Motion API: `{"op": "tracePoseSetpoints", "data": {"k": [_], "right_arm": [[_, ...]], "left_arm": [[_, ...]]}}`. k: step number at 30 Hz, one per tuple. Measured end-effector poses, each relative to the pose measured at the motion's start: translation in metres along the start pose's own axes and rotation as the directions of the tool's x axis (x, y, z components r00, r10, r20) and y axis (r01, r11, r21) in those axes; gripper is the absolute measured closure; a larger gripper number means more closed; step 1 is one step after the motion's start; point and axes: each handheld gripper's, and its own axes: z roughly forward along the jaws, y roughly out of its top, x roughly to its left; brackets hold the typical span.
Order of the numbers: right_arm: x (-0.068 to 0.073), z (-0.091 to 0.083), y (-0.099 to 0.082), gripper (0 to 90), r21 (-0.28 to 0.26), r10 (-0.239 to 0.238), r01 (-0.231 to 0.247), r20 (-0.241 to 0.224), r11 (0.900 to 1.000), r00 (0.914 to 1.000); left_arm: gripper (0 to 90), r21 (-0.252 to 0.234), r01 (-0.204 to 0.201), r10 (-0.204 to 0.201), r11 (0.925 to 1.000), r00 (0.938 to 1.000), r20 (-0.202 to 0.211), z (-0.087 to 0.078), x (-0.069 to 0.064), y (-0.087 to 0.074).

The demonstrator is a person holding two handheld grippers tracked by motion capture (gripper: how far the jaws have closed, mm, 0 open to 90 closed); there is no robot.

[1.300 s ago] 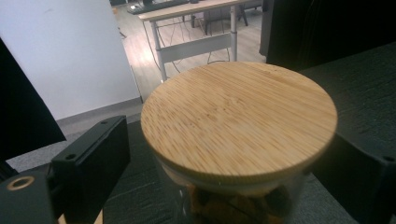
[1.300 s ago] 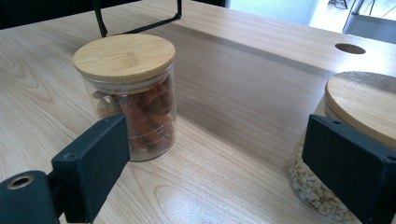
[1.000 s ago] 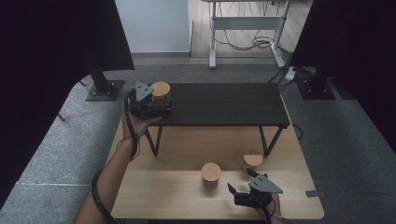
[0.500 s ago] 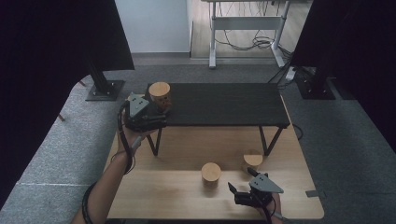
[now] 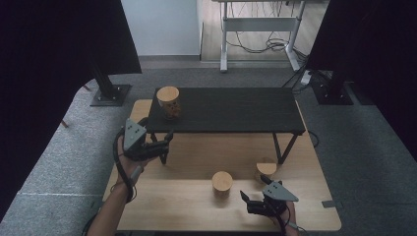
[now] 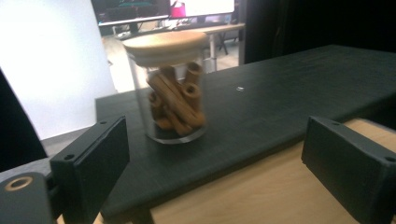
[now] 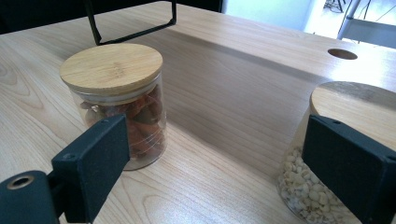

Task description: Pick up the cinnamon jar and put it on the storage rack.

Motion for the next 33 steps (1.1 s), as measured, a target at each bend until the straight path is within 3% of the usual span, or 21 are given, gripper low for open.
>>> {"op": "tracePoseSetpoints", "data": {"k": [7,15,25,27,33], "right_arm": [[-0.003,-0.001,0.001,7.2,-0.007,0.006,-0.006,0.002,1.0000,1.0000],[-0.003,-0.002,0.002,7.2,-0.015,0.009,-0.009,-0.003,0.9999,1.0000],[-0.005,-0.001,0.001,7.2,-0.012,0.012,-0.012,0.003,0.9999,0.9999],[-0.005,-0.001,0.001,7.2,-0.010,0.013,-0.013,0.003,0.9999,0.9999],[-0.003,0.000,0.000,7.1,-0.008,0.009,-0.009,-0.001,0.9999,1.0000]], "left_arm": [[7.1,0.001,-0.039,0.039,0.9992,0.9986,0.036,-0.013,-0.025,-0.031],[7.0,0.037,-0.020,0.017,0.9991,0.9966,0.081,-0.018,-0.041,-0.065],[7.0,0.097,0.016,-0.024,0.9951,0.9962,0.084,-0.016,-0.046,-0.104],[7.0,0.118,0.034,-0.045,0.9924,0.9950,0.090,-0.014,-0.046,-0.113],[6.9,0.178,0.033,-0.049,0.9835,0.9948,0.089,-0.006,-0.046,-0.131]]}}
